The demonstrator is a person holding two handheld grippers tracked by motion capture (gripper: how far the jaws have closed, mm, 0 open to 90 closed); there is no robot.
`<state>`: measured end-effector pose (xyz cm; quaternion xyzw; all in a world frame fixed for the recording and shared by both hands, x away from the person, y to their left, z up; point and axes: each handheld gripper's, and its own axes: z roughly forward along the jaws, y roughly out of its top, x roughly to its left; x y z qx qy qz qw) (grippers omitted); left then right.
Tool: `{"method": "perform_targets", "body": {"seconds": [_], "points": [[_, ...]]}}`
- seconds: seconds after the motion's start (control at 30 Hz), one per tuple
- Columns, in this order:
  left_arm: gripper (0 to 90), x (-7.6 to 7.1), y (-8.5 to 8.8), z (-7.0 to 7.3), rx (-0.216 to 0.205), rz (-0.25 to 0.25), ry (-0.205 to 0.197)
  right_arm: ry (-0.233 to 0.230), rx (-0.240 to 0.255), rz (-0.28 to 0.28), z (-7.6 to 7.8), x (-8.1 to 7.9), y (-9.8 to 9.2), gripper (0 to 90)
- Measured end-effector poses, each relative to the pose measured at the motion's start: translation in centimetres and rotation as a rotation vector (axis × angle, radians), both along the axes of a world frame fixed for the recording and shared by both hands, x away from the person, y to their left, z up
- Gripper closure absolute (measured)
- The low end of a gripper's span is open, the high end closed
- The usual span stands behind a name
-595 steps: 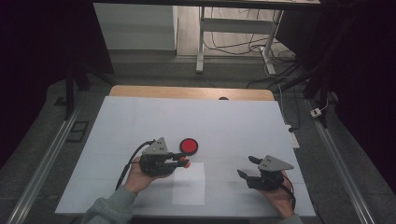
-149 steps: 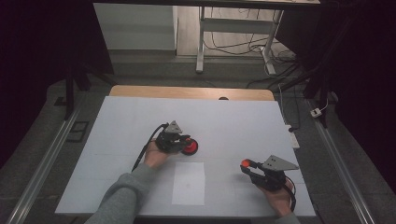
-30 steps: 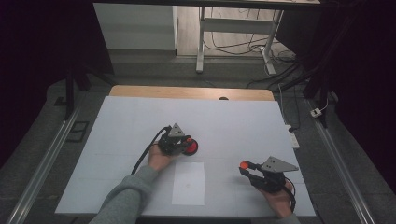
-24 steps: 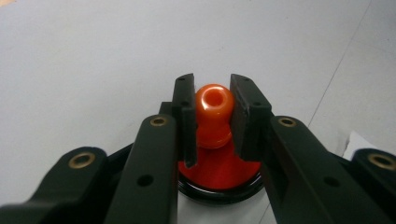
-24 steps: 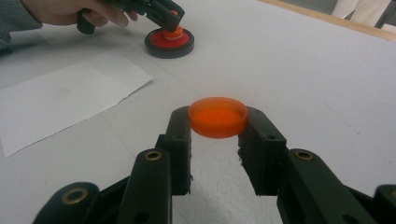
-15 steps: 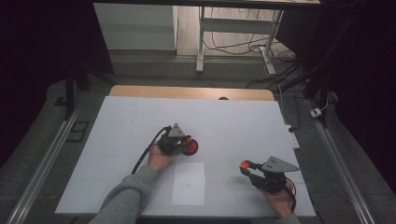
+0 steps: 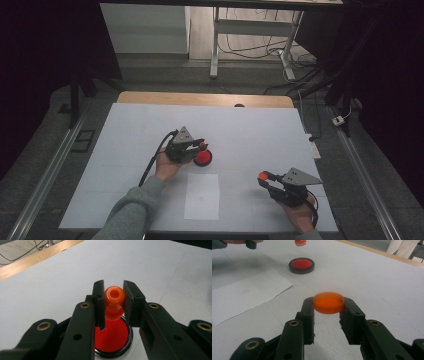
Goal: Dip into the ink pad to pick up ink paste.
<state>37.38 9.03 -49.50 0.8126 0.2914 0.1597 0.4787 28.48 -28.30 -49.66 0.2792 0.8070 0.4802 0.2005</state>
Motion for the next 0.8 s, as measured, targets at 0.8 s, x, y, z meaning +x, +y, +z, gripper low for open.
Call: {"method": "perform_targets", "body": {"seconds": [0.8], "points": [[73.0,-1.4,2.6,2.8,-0.109,-0.075,0.037,0.009,0.006,-0.013,-0.2,0.5,-0.6,65.0]]}}
